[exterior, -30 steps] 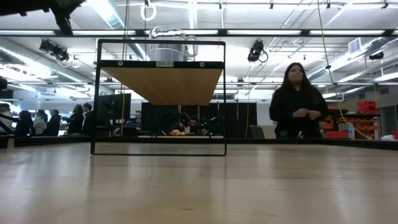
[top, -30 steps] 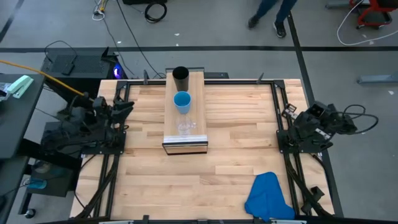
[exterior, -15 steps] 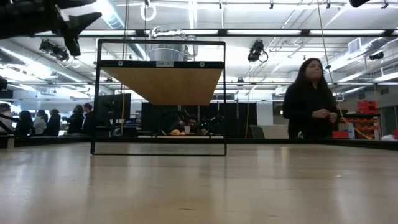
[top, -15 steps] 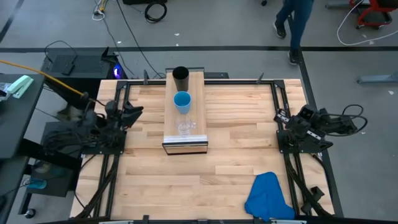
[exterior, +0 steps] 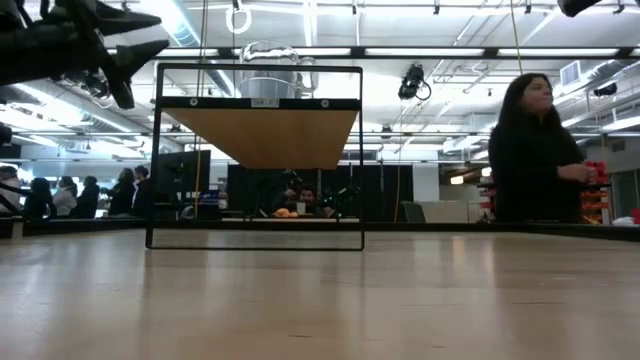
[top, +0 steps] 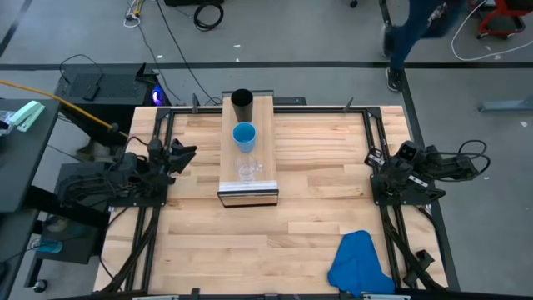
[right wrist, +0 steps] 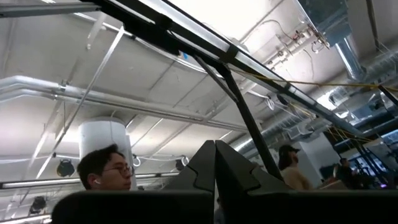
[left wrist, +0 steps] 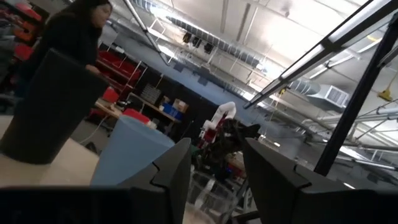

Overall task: Stack small to large cups/mugs on shelf
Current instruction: Return to Home Position

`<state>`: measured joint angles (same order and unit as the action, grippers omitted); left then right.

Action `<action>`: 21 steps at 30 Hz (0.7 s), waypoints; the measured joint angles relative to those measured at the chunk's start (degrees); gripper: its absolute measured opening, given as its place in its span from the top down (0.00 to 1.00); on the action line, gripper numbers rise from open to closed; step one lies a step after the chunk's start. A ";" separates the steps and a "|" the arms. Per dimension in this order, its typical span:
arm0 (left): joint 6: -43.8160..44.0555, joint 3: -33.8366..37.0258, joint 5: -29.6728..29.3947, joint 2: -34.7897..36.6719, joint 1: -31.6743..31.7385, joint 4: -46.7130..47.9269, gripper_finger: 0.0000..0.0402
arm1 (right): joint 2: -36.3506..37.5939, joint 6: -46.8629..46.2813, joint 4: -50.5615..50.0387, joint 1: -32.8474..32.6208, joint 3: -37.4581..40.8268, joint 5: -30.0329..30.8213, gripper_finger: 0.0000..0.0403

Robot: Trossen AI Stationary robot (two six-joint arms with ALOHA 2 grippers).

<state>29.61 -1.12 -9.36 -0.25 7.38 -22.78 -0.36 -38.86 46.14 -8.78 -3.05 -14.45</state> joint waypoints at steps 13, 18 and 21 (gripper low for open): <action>-1.49 0.61 -2.63 -0.11 0.00 10.84 0.61 | -0.02 6.97 -19.37 0.00 -0.02 -1.91 0.96; -7.15 0.63 -2.64 -0.11 0.00 15.90 0.62 | -0.04 10.99 -29.26 0.00 -0.02 -1.91 0.96; -9.77 0.63 -2.65 -0.11 0.00 18.98 0.63 | -0.04 12.61 -34.46 0.00 -0.02 -1.91 0.96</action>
<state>19.84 -0.49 -12.01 -0.36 7.38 -3.80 -0.40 -26.25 11.68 -8.78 -3.07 -16.36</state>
